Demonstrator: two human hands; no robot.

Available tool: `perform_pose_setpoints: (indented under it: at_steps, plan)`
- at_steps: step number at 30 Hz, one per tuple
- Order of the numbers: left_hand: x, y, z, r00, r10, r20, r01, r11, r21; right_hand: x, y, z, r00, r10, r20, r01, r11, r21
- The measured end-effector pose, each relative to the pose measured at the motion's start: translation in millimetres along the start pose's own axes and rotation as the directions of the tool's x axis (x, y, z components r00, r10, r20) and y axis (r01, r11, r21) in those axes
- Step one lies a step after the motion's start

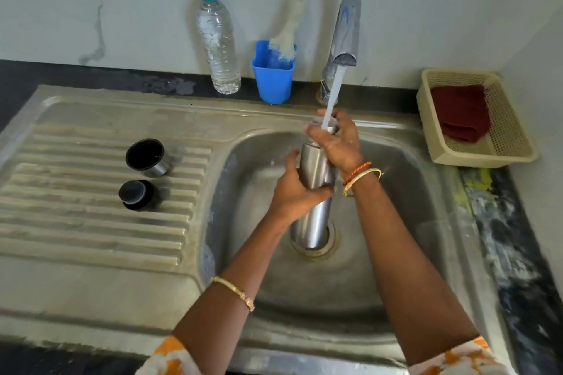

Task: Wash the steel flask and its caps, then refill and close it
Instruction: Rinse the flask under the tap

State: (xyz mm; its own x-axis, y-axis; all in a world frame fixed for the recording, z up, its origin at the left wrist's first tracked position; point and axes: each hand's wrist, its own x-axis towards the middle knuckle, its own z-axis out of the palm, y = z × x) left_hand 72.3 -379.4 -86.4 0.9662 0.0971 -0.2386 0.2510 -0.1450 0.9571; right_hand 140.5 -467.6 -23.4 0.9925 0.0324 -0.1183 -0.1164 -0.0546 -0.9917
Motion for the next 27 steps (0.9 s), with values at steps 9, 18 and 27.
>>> perform_pose_setpoints:
  at_steps: [9,18,27]
  plan:
    - [4,19,-22,0.758,-0.014,0.652,0.395,0.805,-0.442,27,-5,-15,0.726,0.108,0.68,-0.355,0.904,0.236]
    - [12,23,1,0.974,-0.226,0.023,0.218,0.902,-0.373,34,7,10,0.968,0.141,0.208,-0.134,0.99,-0.048]
    - [16,24,1,0.973,-0.191,0.129,0.225,0.678,-0.7,-34,3,14,0.991,-0.13,-0.014,0.122,0.954,-0.275]
